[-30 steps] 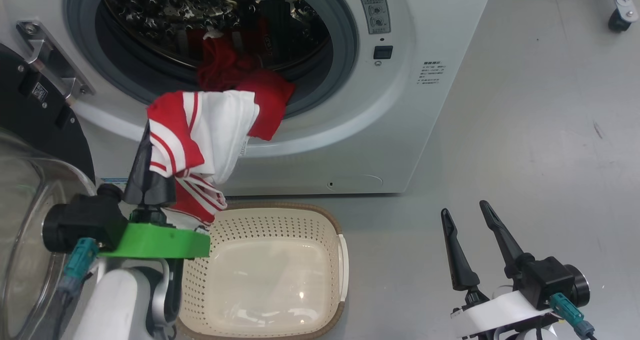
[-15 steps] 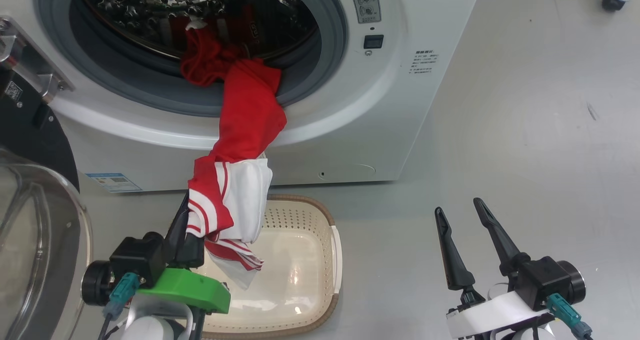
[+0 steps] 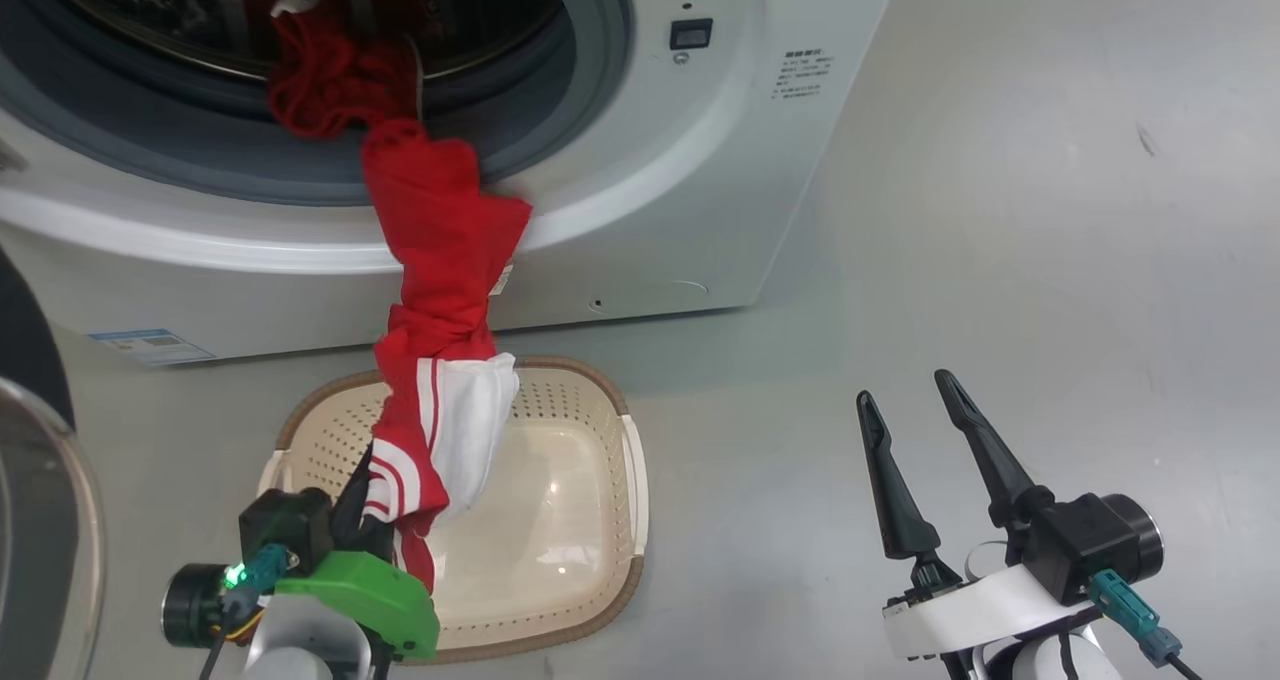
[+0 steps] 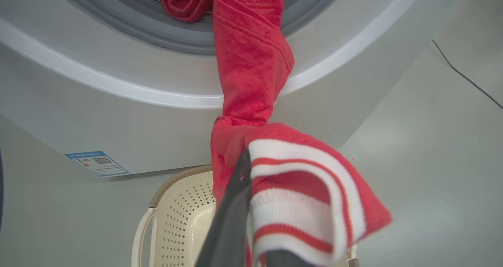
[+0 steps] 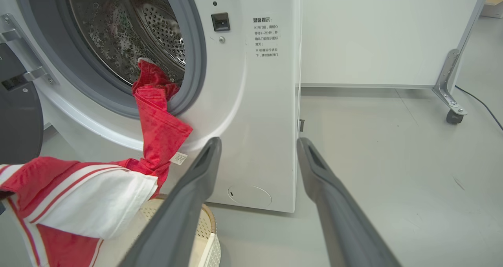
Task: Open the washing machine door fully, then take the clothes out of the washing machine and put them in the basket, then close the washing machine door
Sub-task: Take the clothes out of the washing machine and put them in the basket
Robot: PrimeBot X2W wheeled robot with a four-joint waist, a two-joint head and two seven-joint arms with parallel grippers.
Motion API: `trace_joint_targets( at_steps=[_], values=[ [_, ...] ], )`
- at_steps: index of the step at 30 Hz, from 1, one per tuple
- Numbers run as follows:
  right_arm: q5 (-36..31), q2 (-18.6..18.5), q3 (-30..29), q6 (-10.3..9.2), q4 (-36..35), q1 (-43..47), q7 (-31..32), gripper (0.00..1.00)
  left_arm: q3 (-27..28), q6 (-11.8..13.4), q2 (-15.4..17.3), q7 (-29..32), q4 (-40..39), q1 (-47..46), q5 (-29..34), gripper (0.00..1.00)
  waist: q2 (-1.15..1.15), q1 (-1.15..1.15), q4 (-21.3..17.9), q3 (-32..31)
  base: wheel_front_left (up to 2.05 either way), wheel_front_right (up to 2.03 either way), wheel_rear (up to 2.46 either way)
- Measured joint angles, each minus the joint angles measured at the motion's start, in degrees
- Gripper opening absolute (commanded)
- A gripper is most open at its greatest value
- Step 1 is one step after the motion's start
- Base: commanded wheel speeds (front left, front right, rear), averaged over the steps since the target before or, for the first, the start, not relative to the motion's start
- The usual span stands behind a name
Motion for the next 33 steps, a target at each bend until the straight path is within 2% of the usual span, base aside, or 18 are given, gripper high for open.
trace_joint_targets(
  at_steps=[7,24,25,27,28,33],
  values=[
    [-0.02,0.0,0.31,0.0,-0.66,-1.48,0.0,1.0,0.59,-0.73,1.14,1.56,6.32,-4.97,-0.02,0.0,0.0,0.0,-2.23,3.32,0.0,0.0,0.0],
    [1.11,0.01,2.55,-0.03,-2.24,-5.96,0.0,1.0,3.46,-1.05,1.26,5.81,20.41,-15.1,-2.32,0.0,0.0,0.0,-6.26,11.55,0.0,0.0,0.0],
    [1.33,0.02,2.67,-0.08,-2.24,-6.32,0.0,1.0,3.68,-1.05,1.3,5.87,21.14,-15.57,-2.38,0.09,0.0,0.0,-6.52,11.96,0.0,0.0,0.0],
    [1.52,0.01,2.76,-0.11,-2.25,-6.69,0.0,1.0,4.13,-1.03,1.3,5.87,22.28,-16.58,-2.41,0.73,0.0,0.0,-7.04,12.72,0.0,0.0,0.0],
    [1.62,0.01,2.79,-0.16,-2.24,-6.76,0.0,1.0,4.28,-1.02,1.3,5.88,22.87,-17.19,-2.42,1.0,0.0,0.0,-7.29,13.07,0.0,0.0,0.0],
    [1.82,0.01,2.66,-0.63,-2.03,-7.35,0.0,1.0,4.41,-0.97,1.26,5.86,25.9,-19.84,-2.43,1.0,0.0,0.0,-8.26,14.11,0.0,0.0,0.0]
  ],
)
